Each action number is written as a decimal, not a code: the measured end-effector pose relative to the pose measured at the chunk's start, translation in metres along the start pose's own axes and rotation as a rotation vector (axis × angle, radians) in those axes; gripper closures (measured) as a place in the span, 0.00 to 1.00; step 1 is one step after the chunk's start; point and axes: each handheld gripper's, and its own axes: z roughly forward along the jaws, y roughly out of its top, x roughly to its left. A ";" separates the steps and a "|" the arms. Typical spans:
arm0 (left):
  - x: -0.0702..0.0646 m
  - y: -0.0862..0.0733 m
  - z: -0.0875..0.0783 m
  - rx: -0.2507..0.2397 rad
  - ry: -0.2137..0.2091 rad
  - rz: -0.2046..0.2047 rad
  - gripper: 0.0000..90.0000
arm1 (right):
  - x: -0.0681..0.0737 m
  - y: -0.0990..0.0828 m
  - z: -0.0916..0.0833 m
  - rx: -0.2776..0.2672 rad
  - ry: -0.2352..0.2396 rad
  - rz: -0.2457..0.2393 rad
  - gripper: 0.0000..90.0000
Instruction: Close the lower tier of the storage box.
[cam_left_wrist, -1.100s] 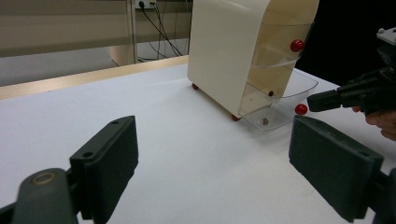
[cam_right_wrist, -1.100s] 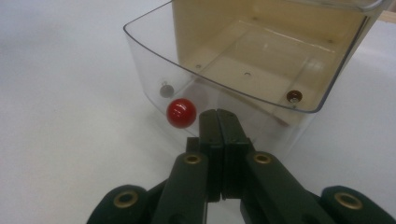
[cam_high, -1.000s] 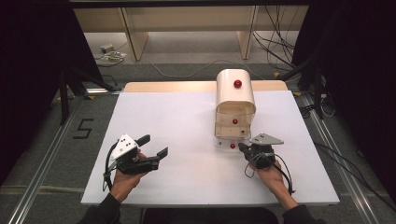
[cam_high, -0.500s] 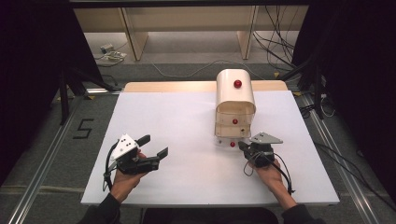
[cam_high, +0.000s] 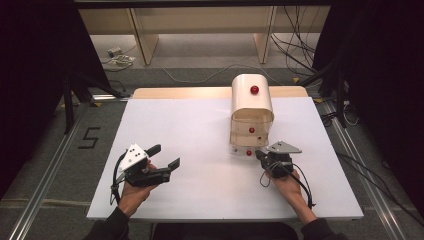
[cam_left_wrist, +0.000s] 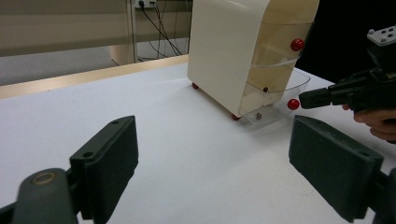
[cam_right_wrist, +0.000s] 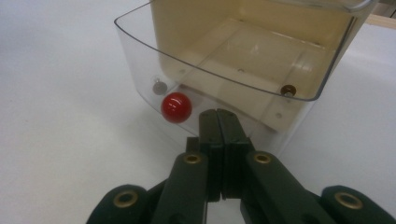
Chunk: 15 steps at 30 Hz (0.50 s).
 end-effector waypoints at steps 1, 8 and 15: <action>0.000 0.000 0.000 0.000 0.000 0.000 0.17 | 0.000 0.000 0.000 -0.001 -0.002 0.000 1.00; 0.000 0.000 0.000 0.001 0.000 0.002 0.17 | -0.001 0.000 0.002 0.001 -0.015 0.003 1.00; 0.000 0.000 0.000 0.001 0.000 0.001 0.17 | -0.003 0.000 0.005 -0.004 -0.031 0.001 1.00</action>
